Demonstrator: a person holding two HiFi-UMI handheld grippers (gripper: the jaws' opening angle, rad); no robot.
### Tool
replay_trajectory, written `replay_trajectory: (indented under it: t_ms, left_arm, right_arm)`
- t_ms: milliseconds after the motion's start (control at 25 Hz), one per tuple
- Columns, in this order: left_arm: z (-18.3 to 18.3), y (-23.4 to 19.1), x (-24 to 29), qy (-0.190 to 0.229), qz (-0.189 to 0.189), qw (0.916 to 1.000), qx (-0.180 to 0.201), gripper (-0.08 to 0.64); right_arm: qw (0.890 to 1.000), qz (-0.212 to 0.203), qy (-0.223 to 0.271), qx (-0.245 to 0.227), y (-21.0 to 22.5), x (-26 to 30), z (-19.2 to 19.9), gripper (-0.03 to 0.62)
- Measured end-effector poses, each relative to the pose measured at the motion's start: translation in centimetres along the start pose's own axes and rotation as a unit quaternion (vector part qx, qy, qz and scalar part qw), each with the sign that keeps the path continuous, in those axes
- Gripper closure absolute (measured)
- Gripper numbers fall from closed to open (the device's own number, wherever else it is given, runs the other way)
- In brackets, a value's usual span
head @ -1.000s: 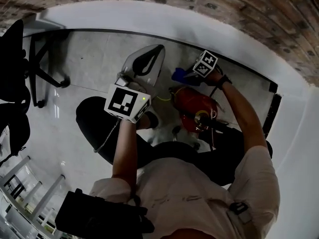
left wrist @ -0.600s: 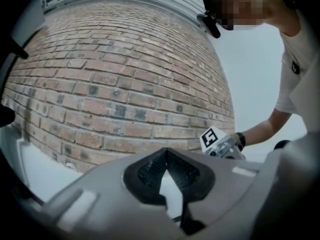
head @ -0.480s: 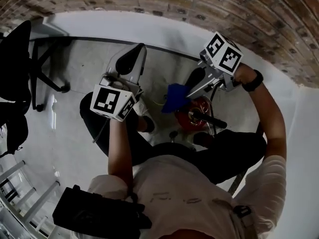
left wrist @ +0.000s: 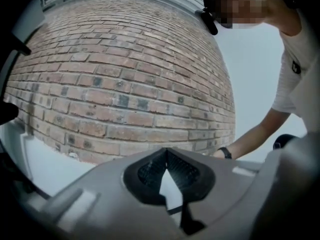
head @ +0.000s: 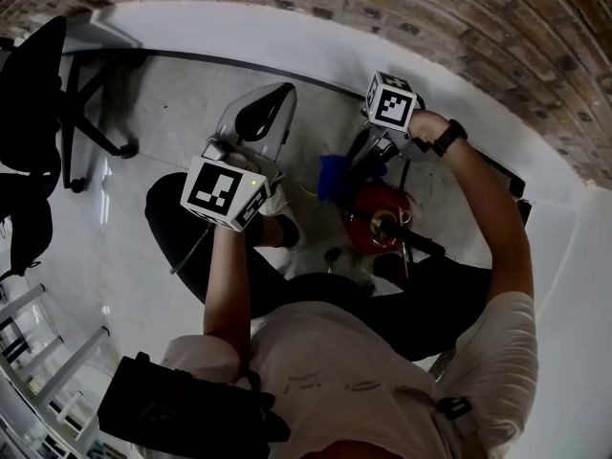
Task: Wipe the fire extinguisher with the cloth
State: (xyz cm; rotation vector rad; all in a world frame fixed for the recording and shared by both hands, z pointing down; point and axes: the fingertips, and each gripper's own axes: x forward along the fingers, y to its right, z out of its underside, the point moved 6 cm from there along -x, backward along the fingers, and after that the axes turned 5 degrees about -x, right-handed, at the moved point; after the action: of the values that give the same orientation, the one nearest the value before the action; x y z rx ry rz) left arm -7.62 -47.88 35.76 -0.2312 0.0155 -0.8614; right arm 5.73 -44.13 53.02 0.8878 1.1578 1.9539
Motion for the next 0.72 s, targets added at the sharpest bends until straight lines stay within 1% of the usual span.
replay_trajectory:
  t_ms: [80, 200, 280, 320, 400, 480, 520, 600, 640, 720]
  left_arm:
    - [0.9, -0.3, 0.5, -0.01, 0.002, 1.0, -0.001, 0.56]
    - [2.5, -0.7, 1.4, -0.025, -0.001, 0.9997, 0.001, 0.56]
    - [3.4, -0.8, 2.0, -0.037, -0.007, 0.9993, -0.002, 0.56]
    - [3.9, -0.8, 2.3, -0.041, -0.009, 0.9991, -0.003, 0.56]
    - [5.1, -0.8, 2.4, -0.049, -0.012, 0.9987, -0.006, 0.56]
    - [6.2, -0.8, 2.3, -0.057, -0.016, 0.9982, -0.008, 0.56]
    - [6.7, -0.8, 2.1, -0.059, -0.018, 0.998, -0.01, 0.56]
    - [7.3, -0.6, 1.6, -0.061, -0.016, 0.9979, -0.009, 0.56]
    - [7.5, -0.5, 1.3, -0.06, -0.012, 0.9981, -0.006, 0.56]
    - [7.2, 0.0, 0.8, -0.054, -0.005, 0.9985, 0.002, 0.56]
  right_arm:
    - [1.0, 0.018, -0.009, 0.024, 4.3, 1.2, 2.0, 0.531]
    - [0.997, 0.055, -0.02, 0.057, 11.2, 4.0, 5.0, 0.529]
    - [0.995, 0.07, -0.016, 0.067, 15.5, 5.7, 6.7, 0.529]
    - [0.995, 0.079, -0.019, 0.065, 17.4, 6.3, 7.4, 0.529]
    - [0.99, 0.121, -0.054, 0.051, 21.2, 7.1, 9.2, 0.529]
    - [0.979, 0.177, -0.092, 0.045, 24.8, 7.6, 10.8, 0.529]
    - [0.974, 0.2, -0.1, 0.043, 26.1, 7.8, 11.4, 0.528]
    - [0.969, 0.226, -0.089, 0.043, 27.3, 8.2, 12.0, 0.528]
    - [0.969, 0.23, -0.072, 0.048, 27.2, 8.0, 12.0, 0.528]
    - [0.969, 0.238, -0.022, 0.061, 25.7, 6.0, 11.2, 0.528]
